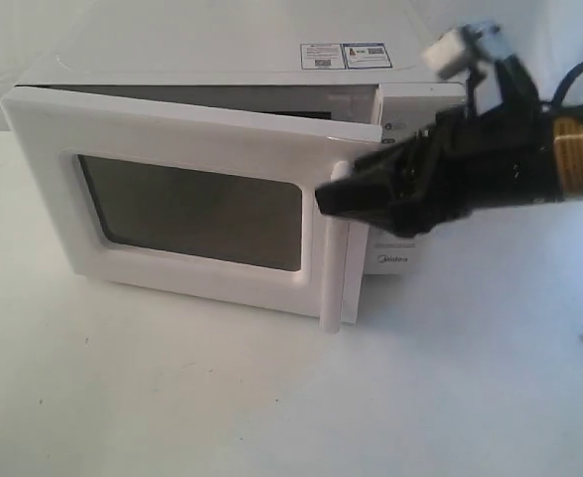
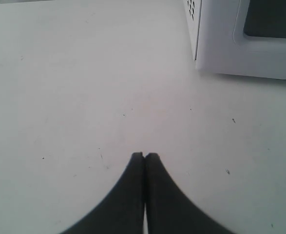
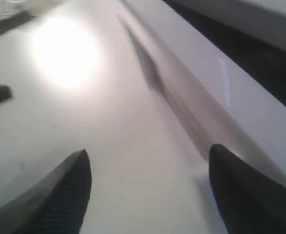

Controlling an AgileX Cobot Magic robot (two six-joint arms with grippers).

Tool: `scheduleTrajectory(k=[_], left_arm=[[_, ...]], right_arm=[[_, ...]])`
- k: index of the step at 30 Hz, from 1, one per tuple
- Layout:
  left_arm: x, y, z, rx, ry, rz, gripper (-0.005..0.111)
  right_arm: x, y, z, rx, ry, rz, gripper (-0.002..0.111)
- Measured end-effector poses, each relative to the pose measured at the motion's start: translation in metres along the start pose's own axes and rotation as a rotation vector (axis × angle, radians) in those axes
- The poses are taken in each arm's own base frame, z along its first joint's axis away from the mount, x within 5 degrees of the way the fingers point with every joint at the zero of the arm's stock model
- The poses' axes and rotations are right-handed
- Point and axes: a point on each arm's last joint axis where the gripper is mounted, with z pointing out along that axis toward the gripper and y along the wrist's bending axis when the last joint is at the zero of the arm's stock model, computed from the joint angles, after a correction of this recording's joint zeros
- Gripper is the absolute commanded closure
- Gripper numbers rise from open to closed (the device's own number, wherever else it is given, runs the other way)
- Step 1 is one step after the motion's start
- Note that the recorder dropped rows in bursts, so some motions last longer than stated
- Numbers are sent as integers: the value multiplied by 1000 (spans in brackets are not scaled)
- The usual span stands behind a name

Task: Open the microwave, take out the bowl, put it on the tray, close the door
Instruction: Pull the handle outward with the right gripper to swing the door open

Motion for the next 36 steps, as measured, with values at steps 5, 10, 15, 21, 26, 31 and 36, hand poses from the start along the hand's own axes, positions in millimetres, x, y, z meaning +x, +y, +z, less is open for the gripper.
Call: scheduleTrajectory(k=[5, 10, 15, 21, 26, 31, 36], left_arm=[[0, 0, 0, -1, 0, 2, 107], [0, 0, 0, -1, 0, 2, 107], [0, 0, 0, -1, 0, 2, 107], [0, 0, 0, -1, 0, 2, 107], [0, 0, 0, -1, 0, 2, 107], [0, 0, 0, -1, 0, 2, 107], [0, 0, 0, -1, 0, 2, 107]], right_arm=[[-14, 41, -31, -232, -88, -47, 55], [-11, 38, -44, -151, -99, -51, 71], [-14, 9, -50, 168, -126, -38, 108], [0, -34, -42, 414, -73, 17, 108], [28, -64, -8, 377, 17, 35, 108], [35, -57, 17, 317, 71, -27, 108], [38, -19, 3, 166, 88, -5, 108]])
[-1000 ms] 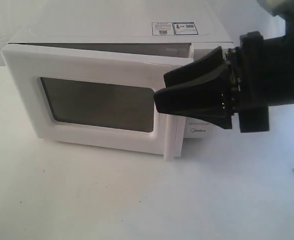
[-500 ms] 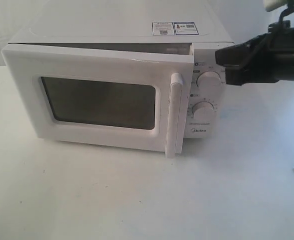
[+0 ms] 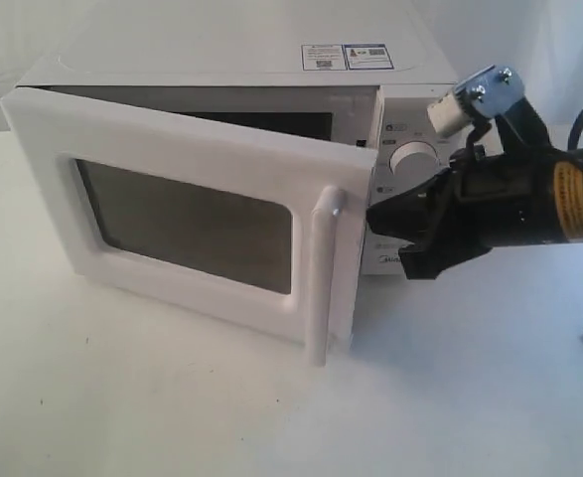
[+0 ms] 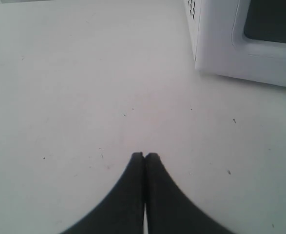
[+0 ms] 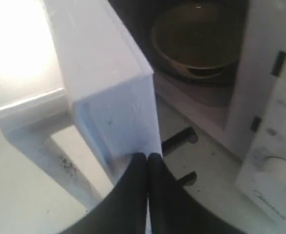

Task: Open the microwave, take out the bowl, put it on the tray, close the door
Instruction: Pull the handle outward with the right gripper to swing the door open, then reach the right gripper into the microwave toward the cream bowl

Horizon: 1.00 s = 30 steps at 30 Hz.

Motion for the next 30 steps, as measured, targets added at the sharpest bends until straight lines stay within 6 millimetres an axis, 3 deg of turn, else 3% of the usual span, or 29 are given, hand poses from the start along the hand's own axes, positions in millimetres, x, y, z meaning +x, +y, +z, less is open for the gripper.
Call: scheduleTrajectory(k=[4, 7, 12, 14, 18, 25, 30], left_arm=[[0, 0, 0, 0, 0, 0, 107], [0, 0, 0, 0, 0, 0, 107], [0, 0, 0, 0, 0, 0, 107], [0, 0, 0, 0, 0, 0, 107], [0, 0, 0, 0, 0, 0, 107], [0, 0, 0, 0, 0, 0, 107], [0, 0, 0, 0, 0, 0, 107]], right_arm=[[-9, 24, -22, -15, -64, -60, 108], [-16, 24, -29, 64, -106, -82, 108], [0, 18, 2, -75, -19, -30, 108], [-3, 38, 18, -231, 0, -54, 108], [-8, 75, 28, -433, 10, -107, 108], [-37, 51, 42, -108, -37, -189, 108], [-63, 55, 58, -27, -84, -395, 108]])
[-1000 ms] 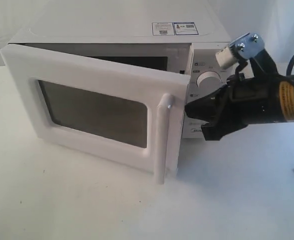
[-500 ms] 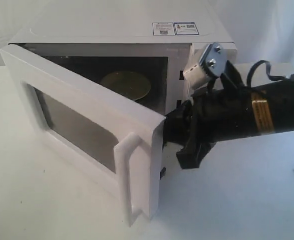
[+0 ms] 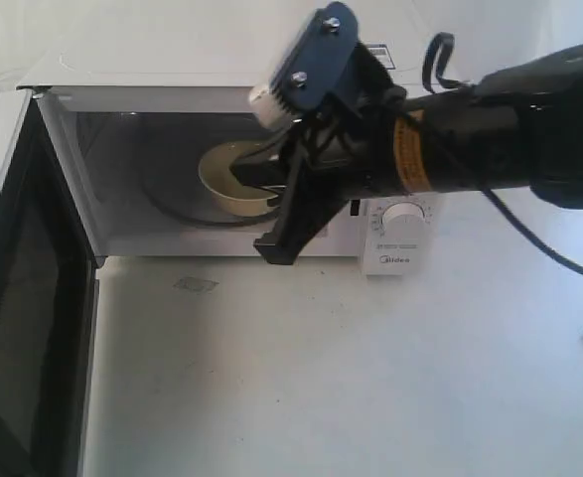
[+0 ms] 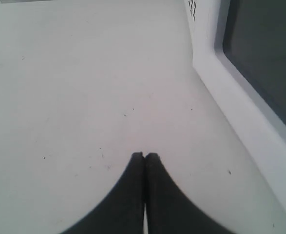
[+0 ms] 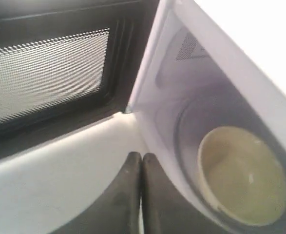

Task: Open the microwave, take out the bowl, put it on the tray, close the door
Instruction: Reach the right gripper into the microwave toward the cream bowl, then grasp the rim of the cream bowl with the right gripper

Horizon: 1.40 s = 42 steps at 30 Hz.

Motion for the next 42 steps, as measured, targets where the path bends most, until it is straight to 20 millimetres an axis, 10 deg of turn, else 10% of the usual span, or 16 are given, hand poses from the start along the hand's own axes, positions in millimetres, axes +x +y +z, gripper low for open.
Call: scheduleTrajectory(k=[10, 20, 33, 42], left_arm=[[0, 0, 0, -2, 1, 4, 107], [0, 0, 0, -2, 1, 4, 107], [0, 0, 0, -2, 1, 4, 107], [0, 0, 0, -2, 1, 4, 107]], right_arm=[[11, 30, 69, 417, 374, -610, 108], [42, 26, 124, 482, 641, -646, 108], [30, 29, 136, 441, 527, -639, 54], [28, 21, 137, 479, 465, -626, 51]])
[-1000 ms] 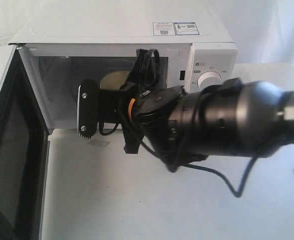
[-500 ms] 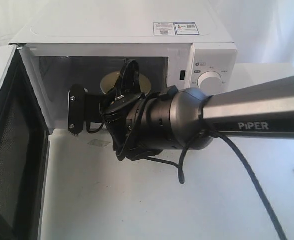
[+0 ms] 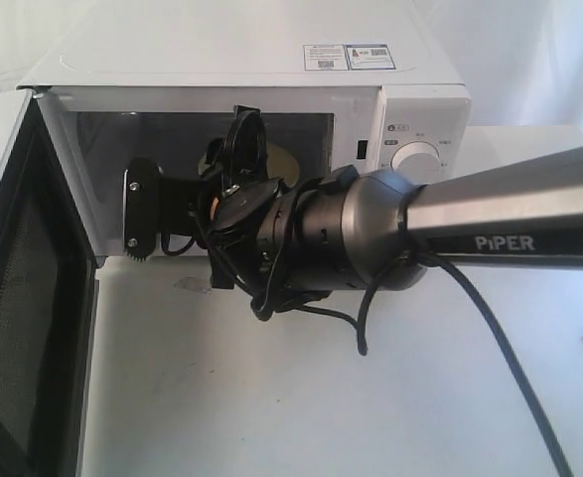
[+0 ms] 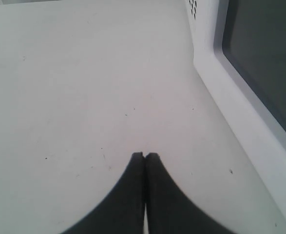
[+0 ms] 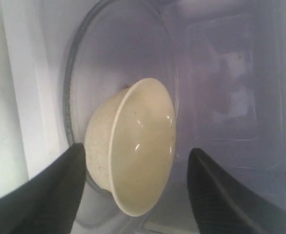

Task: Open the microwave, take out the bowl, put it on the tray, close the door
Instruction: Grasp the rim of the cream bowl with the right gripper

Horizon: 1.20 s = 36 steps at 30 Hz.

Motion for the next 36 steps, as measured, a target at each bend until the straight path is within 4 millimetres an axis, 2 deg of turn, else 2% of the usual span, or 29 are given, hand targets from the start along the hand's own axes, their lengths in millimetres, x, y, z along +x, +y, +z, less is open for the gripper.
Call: scheduleTrajectory(k=[3, 13, 24, 32, 36], left_arm=[[0, 0, 0, 0, 0, 0, 107], [0, 0, 0, 0, 0, 0, 107], [0, 0, 0, 0, 0, 0, 107], [0, 0, 0, 0, 0, 0, 107], [0, 0, 0, 0, 0, 0, 107]], right_arm=[[5, -1, 5, 8, 5, 6, 51], [16, 24, 27, -36, 59, 34, 51], [14, 12, 33, 9, 65, 78, 51], [25, 10, 53, 5, 89, 97, 51], [23, 13, 62, -9, 79, 101, 59]])
